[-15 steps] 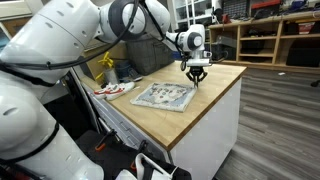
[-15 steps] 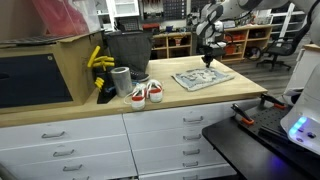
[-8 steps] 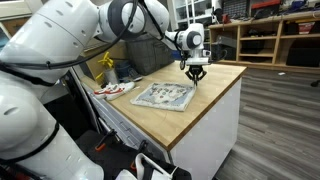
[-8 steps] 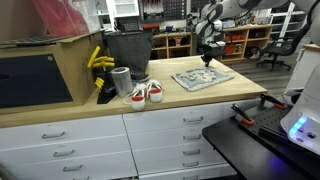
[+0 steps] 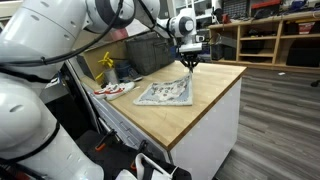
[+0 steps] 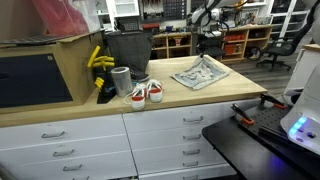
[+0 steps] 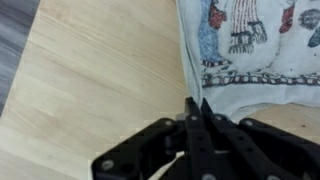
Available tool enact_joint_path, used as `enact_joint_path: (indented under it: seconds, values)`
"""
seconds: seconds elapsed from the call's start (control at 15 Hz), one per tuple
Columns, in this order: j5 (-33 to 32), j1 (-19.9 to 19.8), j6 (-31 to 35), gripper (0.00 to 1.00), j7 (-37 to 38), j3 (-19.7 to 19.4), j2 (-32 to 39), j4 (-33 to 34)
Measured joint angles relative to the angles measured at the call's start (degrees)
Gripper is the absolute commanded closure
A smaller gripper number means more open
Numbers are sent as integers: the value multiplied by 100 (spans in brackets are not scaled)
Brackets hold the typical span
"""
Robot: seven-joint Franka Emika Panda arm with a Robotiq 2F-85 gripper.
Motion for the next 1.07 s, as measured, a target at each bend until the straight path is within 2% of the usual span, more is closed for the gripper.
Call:
enact_joint_path:
  seconds: [0.33,0.73,1.07]
  values:
    - [-83,232,302,99,0,-1,-384,-476]
    - [-252,548,825,99,0,4,-1027,-1441]
    - [-413,712,952,99,0,5,-1643,-2242]
